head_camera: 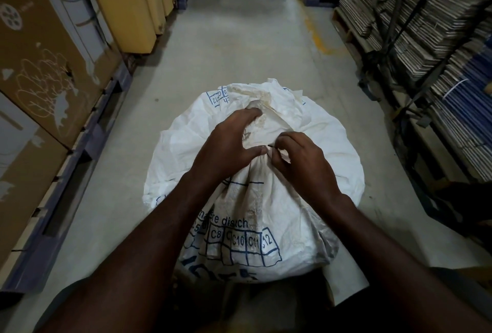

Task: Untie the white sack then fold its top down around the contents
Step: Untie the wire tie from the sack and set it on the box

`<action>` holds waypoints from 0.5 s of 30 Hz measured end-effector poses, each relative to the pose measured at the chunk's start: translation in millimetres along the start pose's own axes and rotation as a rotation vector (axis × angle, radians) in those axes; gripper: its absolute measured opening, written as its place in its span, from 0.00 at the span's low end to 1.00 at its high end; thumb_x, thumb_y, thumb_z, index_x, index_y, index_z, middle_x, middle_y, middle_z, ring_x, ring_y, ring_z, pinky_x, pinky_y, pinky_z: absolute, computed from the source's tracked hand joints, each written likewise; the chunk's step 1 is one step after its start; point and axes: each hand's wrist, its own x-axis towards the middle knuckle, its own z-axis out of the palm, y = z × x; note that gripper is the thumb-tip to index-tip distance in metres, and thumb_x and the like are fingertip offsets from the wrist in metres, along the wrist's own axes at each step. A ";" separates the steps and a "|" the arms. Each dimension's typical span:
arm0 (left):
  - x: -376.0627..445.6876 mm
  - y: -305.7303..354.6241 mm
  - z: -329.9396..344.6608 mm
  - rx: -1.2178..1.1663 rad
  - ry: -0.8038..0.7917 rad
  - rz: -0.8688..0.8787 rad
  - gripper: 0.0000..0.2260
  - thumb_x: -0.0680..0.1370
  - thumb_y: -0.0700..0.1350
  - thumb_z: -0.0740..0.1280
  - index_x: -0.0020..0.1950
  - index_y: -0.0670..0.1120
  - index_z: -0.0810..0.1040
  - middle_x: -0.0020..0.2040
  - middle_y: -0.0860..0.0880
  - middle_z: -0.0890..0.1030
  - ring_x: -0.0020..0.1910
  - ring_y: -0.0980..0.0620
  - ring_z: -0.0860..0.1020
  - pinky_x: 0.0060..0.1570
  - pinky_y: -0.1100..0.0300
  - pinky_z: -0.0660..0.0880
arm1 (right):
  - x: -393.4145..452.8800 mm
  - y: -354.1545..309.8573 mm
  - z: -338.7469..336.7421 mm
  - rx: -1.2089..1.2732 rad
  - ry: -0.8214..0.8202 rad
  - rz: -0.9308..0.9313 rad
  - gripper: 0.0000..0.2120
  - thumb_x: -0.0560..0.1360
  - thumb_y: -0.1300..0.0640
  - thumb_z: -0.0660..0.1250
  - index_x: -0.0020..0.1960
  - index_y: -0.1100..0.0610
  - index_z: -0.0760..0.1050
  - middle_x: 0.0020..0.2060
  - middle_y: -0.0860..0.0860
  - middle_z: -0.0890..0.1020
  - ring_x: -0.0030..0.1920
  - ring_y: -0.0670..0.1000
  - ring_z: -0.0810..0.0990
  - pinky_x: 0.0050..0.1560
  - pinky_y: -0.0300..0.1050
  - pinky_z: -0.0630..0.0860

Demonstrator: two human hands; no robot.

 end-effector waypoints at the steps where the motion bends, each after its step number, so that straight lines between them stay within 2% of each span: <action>1: 0.5 1.4 -0.6 0.001 0.012 -0.019 0.38 0.71 0.51 0.86 0.77 0.47 0.75 0.73 0.50 0.80 0.71 0.52 0.78 0.69 0.59 0.75 | -2.1 -2.7 -4.7 0.005 0.018 0.005 0.05 0.78 0.61 0.74 0.46 0.60 0.79 0.45 0.54 0.82 0.46 0.56 0.82 0.45 0.52 0.80; 4: 2.8 2.0 -2.5 0.018 0.038 -0.066 0.40 0.70 0.55 0.86 0.78 0.46 0.74 0.72 0.49 0.78 0.69 0.51 0.78 0.65 0.61 0.74 | -7.9 -10.9 -24.3 0.047 0.045 0.053 0.05 0.79 0.60 0.73 0.46 0.59 0.78 0.45 0.51 0.82 0.44 0.53 0.83 0.44 0.51 0.81; 7: 2.9 5.1 -6.0 0.061 0.049 -0.088 0.41 0.69 0.61 0.83 0.76 0.49 0.72 0.73 0.51 0.75 0.68 0.49 0.78 0.63 0.47 0.80 | -11.1 -22.8 -51.6 0.137 0.111 0.085 0.05 0.79 0.61 0.74 0.47 0.59 0.79 0.45 0.49 0.82 0.44 0.49 0.83 0.46 0.49 0.82; 9: 1.1 8.1 -9.7 0.085 0.058 -0.097 0.40 0.69 0.63 0.82 0.75 0.50 0.71 0.72 0.52 0.74 0.67 0.49 0.78 0.60 0.42 0.81 | -12.2 -33.0 -73.4 0.190 0.184 0.100 0.04 0.78 0.63 0.75 0.47 0.61 0.80 0.44 0.50 0.83 0.45 0.48 0.84 0.49 0.46 0.84; 12: -4.2 17.8 -17.2 0.107 0.085 -0.094 0.38 0.69 0.62 0.83 0.72 0.50 0.72 0.69 0.53 0.75 0.63 0.49 0.78 0.55 0.41 0.82 | -19.7 -44.8 -104.5 0.247 0.277 0.134 0.03 0.77 0.65 0.76 0.48 0.62 0.82 0.44 0.51 0.84 0.46 0.49 0.85 0.53 0.41 0.84; 15: -10.0 40.2 -29.7 0.206 0.136 -0.111 0.32 0.71 0.62 0.82 0.71 0.53 0.76 0.71 0.54 0.77 0.66 0.47 0.81 0.58 0.45 0.82 | -31.9 -51.5 -125.5 0.330 0.331 0.169 0.03 0.77 0.66 0.76 0.49 0.64 0.83 0.45 0.52 0.85 0.47 0.51 0.86 0.55 0.43 0.84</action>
